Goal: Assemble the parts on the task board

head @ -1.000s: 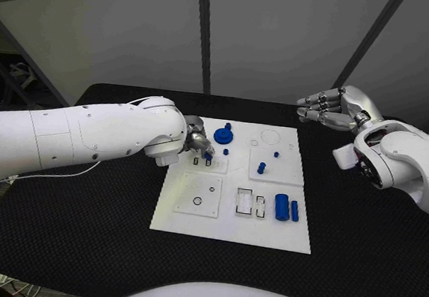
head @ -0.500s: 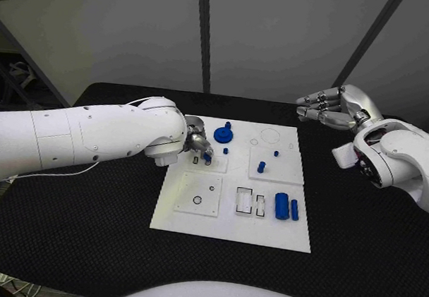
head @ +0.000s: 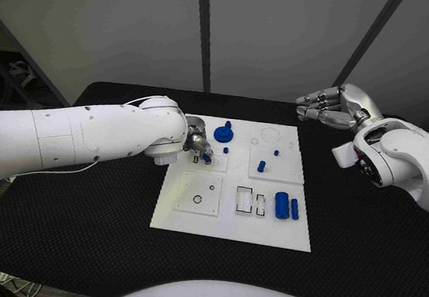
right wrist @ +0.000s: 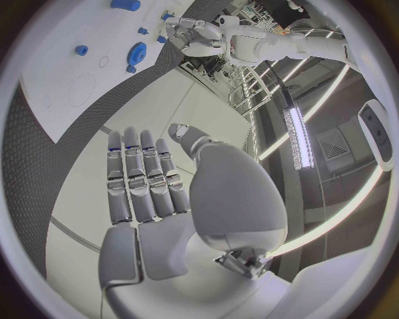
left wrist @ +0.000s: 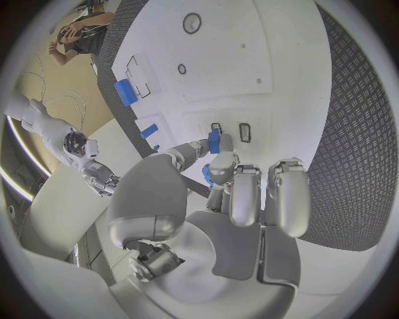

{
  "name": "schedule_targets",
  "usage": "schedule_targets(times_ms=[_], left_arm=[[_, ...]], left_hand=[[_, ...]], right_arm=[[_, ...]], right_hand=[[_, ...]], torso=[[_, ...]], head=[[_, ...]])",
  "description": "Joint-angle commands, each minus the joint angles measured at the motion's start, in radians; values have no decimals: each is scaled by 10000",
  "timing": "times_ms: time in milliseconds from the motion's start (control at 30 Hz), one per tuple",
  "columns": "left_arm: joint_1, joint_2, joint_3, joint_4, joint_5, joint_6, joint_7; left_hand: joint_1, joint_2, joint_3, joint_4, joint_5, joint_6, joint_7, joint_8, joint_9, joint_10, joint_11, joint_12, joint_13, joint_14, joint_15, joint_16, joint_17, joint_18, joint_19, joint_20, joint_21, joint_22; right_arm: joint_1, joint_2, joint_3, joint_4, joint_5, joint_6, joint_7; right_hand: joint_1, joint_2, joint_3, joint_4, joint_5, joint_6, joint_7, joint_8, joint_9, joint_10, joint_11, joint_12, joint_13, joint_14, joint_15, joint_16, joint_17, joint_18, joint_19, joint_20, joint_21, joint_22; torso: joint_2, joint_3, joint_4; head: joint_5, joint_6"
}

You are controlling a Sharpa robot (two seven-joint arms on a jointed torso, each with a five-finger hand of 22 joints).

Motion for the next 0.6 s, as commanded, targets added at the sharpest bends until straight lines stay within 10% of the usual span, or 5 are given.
schedule_targets(times_ms=[33,600], left_arm=[[-19,24,-26,10,-173,233,-79],[-37,20,-124,98,-176,436,-80]], left_hand=[[-77,38,1357,-1362,69,16,-92,76,11,24,-64,16,18,618,-68,-37,1000,-152,230,-77,51,567],[-149,47,1275,-1325,54,30,-131,171,14,84,-91,72,43,621,-87,-35,1004,-170,270,-91,103,659]], right_arm=[[19,9,8,5,-13,96,74],[19,7,8,-1,-13,143,66]], right_hand=[[-38,-40,5,-38,62,17,68,-5,-2,-29,39,-14,-15,-98,0,-41,-9,33,-10,52,-68,-10],[-56,-32,0,-25,70,23,69,0,1,-28,42,-10,-14,-108,5,-38,-22,34,-2,60,-94,-28]], torso=[[-6,4,-1],[-1,4,8]], head=[[-17,6],[-35,-17]])
